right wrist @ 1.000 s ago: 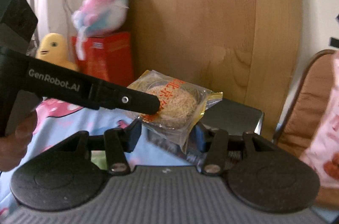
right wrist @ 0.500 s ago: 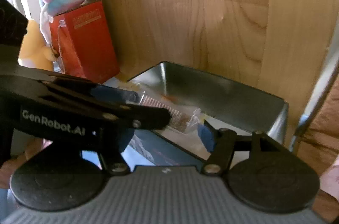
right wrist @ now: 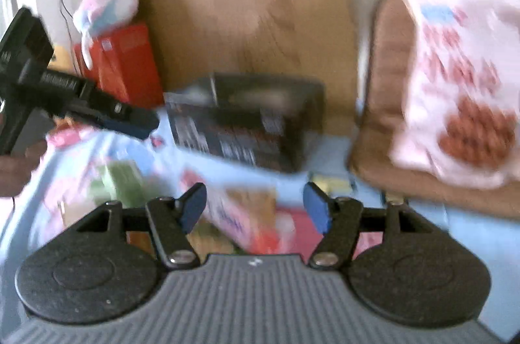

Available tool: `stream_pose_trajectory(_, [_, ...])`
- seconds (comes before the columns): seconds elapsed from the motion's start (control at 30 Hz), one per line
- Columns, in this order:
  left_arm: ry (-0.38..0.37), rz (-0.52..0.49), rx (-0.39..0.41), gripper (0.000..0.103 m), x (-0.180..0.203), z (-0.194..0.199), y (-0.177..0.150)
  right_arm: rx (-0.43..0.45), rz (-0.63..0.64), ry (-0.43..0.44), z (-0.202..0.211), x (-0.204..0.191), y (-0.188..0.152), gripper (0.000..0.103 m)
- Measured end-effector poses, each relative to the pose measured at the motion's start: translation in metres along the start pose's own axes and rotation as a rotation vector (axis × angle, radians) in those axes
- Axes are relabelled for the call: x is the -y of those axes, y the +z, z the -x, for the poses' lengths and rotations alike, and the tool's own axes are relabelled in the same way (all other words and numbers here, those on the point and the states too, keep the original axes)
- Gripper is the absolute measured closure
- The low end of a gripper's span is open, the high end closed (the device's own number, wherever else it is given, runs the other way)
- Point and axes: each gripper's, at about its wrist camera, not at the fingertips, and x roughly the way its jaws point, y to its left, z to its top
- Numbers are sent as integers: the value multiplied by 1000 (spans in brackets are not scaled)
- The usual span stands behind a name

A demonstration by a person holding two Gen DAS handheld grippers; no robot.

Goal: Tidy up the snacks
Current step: 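Grasp the pink UHA candy stick with the left gripper, then carry the candy stick over the tin box and release it inside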

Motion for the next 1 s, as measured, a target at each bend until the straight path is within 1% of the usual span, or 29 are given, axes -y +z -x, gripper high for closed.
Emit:
stream_pose_trajectory(0.1, [9, -15, -30, 34, 10, -15, -7, -34, -32, -2, -10, 6, -8, 35])
stream_pose_trajectory(0.13, [12, -8, -43, 36, 12, -21, -9, -38, -40, 2, -13, 8, -10, 35])
stream_pose_trajectory(0.17, [5, 3, -59, 44, 12, -25, -11, -43, -46, 9, -18, 9, -11, 36])
stream_pose_trajectory(0.2, [-13, 16, -78, 58, 13, -28, -12, -49, -56, 21, -22, 11, -10, 38])
stream_pose_trajectory(0.23, [8, 16, -79, 62, 15, -28, -15, -62, -73, 42, -28, 13, -9, 53])
stream_pose_trajectory(0.27, [39, -5, -62, 66, 18, -26, -16, -62, -95, 61, -29, 14, -9, 54])
stream_pose_trajectory(0.3, [49, -26, -51, 66, 21, -22, -15, -51, -92, 56, -27, 12, -7, 54])
stream_pose_trajectory(0.37, [51, -25, -28, 66, 24, -8, -8, -24, -66, 49, -23, 5, -1, 54])
stream_pose_trajectory(0.43, [51, -54, 24, 66, 28, 10, 2, 16, -51, 52, -17, -1, 6, 54])
stream_pose_trajectory(0.53, [76, -73, 110, 64, 28, 27, 22, 103, -12, 60, -14, -7, 30, 54])
stream_pose_trajectory(0.63, [111, -42, 158, 61, 18, 27, 45, 153, 14, 70, -31, -7, 59, 54])
stream_pose_trajectory(0.73, [131, -1, 172, 60, -1, 18, 65, 167, 32, 65, -56, -7, 84, 54])
stream_pose_trajectory(0.8, [144, 8, 161, 61, -10, 8, 73, 161, 63, 48, -76, -7, 95, 54])
stream_pose_trajectory(0.87, [170, 4, 145, 62, -16, -3, 76, 150, 73, 27, -93, -7, 102, 53])
stream_pose_trajectory(0.93, [199, -11, 129, 59, -19, -13, 76, 131, 69, 24, -105, -5, 106, 51])
stream_pose_trajectory(1.0, [197, -5, 123, 59, -23, -15, 72, 129, 57, 20, -109, -3, 107, 49])
